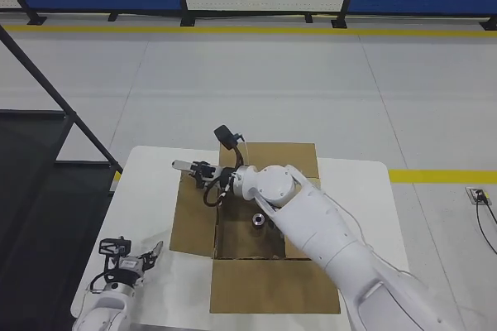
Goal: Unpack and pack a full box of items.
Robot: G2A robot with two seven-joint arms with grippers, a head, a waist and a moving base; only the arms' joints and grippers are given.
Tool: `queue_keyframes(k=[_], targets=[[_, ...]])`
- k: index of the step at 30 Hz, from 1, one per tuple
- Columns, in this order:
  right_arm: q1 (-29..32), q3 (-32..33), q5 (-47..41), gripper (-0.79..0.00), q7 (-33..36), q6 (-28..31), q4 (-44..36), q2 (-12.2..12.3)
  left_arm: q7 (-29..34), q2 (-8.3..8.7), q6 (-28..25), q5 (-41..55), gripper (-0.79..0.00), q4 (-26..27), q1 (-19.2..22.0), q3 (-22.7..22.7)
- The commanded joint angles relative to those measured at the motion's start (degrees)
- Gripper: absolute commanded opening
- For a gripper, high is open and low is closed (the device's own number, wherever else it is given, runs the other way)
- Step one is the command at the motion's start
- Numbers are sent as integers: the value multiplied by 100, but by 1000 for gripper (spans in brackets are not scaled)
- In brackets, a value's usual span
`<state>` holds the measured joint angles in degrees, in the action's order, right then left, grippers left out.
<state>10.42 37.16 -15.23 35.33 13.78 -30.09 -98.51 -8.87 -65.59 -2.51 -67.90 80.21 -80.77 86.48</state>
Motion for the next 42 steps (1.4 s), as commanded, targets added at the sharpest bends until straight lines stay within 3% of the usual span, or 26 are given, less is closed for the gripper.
queue_keyframes(k=[1,6,9,12,16,23,28,35,42], targets=[[-23,-51,250,0,-384,-108,73,-36,-215,-19,35,389,0,167,-124,125],[42,-136,459,0,-713,-269,107,-171,-566,-37,-367,970,0,697,-508,313],[32,-153,533,0,-789,-312,213,-242,-701,-28,-974,1342,0,1151,-808,441],[17,-157,587,0,-821,-309,316,-309,-578,5,-1619,1451,0,1513,-1088,565],[-7,-146,665,0,-869,-258,455,-382,-425,25,-1996,1339,0,1833,-1259,588],[-18,-68,719,0,-875,-137,648,-472,-77,8,-1819,1133,0,1771,-1092,420],[-23,76,661,0,-678,316,676,-466,146,-14,-1595,942,0,1479,-814,247],[30,433,511,0,-186,1202,556,-295,241,-32,-1461,853,0,1157,-593,169],[100,828,424,0,68,1369,394,-74,248,-35,-1464,878,0,1113,-555,223]])
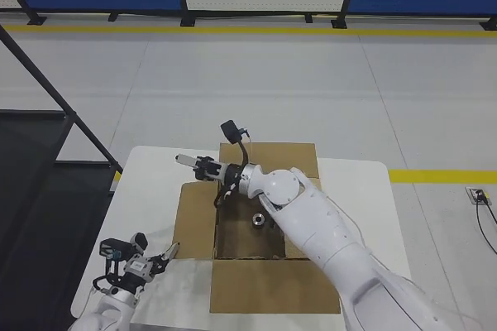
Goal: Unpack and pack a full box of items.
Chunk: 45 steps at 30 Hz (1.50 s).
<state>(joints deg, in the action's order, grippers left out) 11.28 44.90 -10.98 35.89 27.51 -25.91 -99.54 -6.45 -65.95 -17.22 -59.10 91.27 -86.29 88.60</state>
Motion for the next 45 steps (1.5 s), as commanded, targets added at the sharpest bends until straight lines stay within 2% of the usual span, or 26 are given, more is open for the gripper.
queue_keyframes(k=[1,9,15,23,27,29,32,35,40,45], targets=[[31,100,2,0,28,-10,-55,57,-1,0,18,-3,0,16,-6,27],[213,439,75,0,66,-85,-365,255,-84,4,-55,194,0,189,-115,210],[405,721,101,0,165,-63,-652,413,-280,5,-17,239,0,662,-336,395],[748,1238,318,0,345,58,-1262,726,-594,-4,103,139,0,1639,-707,633],[1163,1668,531,0,571,232,-1951,979,-589,-7,126,161,0,2302,-841,762],[1474,1939,699,0,633,323,-2435,1122,-477,-4,-36,277,0,2545,-847,764],[2080,2383,992,0,736,419,-3333,1333,-74,5,-217,422,0,2867,-711,673],[2736,2869,1286,0,776,420,-4289,1519,501,7,-261,522,0,3011,-399,395],[3699,3571,1439,0,664,360,-5476,1722,1269,-44,-34,603,0,2868,339,-475],[4281,4075,1524,0,681,353,-5969,1856,1806,-165,380,693,0,2435,1179,-1501]])
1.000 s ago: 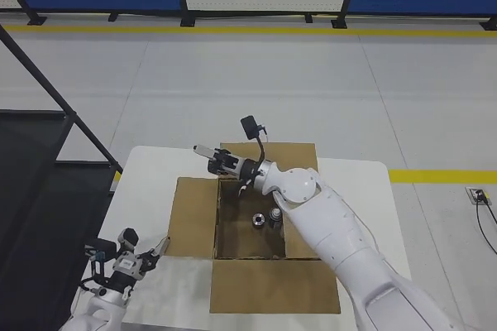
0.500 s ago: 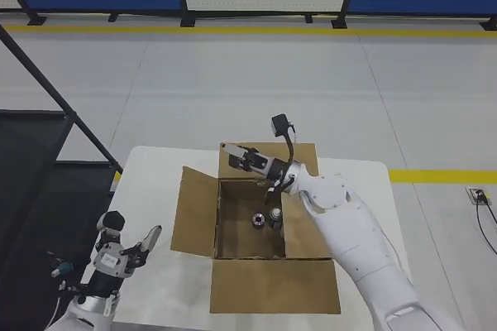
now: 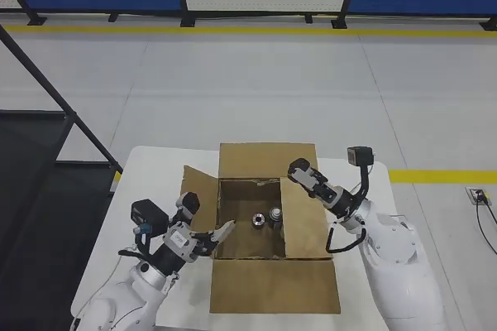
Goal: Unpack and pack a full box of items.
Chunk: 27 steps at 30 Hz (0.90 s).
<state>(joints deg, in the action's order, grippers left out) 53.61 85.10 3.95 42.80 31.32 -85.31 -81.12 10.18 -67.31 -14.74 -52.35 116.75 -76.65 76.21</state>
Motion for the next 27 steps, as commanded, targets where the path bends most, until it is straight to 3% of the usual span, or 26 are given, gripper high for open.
queue_keyframes(k=[1,22,27], targets=[[47,55,31,0,-9,-28,-29,13,209,-48,255,13,0,-170,319,-369],[73,36,60,0,30,56,-156,23,194,-53,212,35,0,-192,335,-404],[304,430,-81,0,414,353,-686,155,604,-170,329,1211,0,-539,821,-877]])
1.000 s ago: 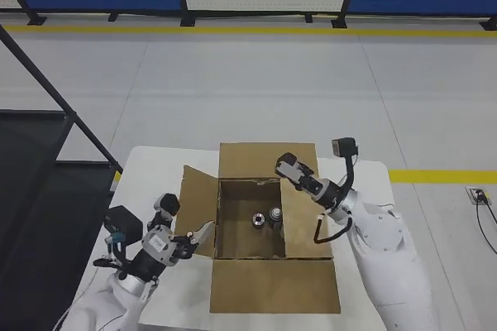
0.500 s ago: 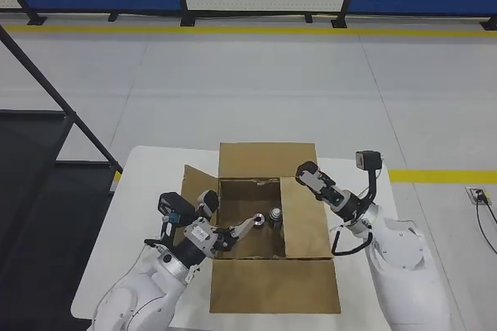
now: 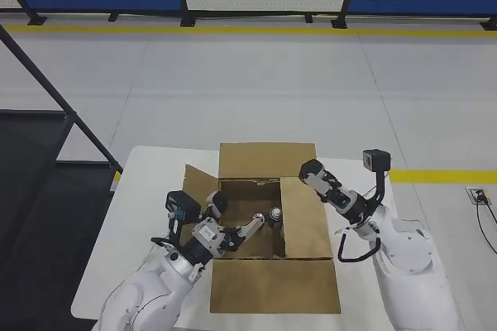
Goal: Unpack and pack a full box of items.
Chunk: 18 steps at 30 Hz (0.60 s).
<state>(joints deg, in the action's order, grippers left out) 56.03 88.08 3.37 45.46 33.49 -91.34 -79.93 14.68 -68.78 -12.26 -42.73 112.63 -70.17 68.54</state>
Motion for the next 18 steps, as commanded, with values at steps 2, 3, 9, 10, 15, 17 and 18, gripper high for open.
queue_keyframes(k=[2,3,9,10,15,17,18], targets=[[174,403,-177,0,324,277,-188,106,477,-88,238,615,0,-365,442,-425],[227,546,-264,0,418,330,-226,141,580,-125,371,835,0,-509,602,-533],[450,1319,-574,0,825,487,-279,342,1393,-342,1131,1916,0,-1410,1445,-1166],[475,1407,-586,0,811,478,-269,365,1533,-370,1206,2073,0,-1532,1534,-1242],[559,1662,-663,0,769,499,-256,467,2278,-473,1492,2676,0,-2047,1917,-1507],[549,1716,-695,0,751,497,-231,503,2346,-510,1601,2739,0,-2198,2010,-1605],[547,1728,-712,0,747,496,-222,520,2443,-527,1633,2810,0,-2269,2055,-1653]])
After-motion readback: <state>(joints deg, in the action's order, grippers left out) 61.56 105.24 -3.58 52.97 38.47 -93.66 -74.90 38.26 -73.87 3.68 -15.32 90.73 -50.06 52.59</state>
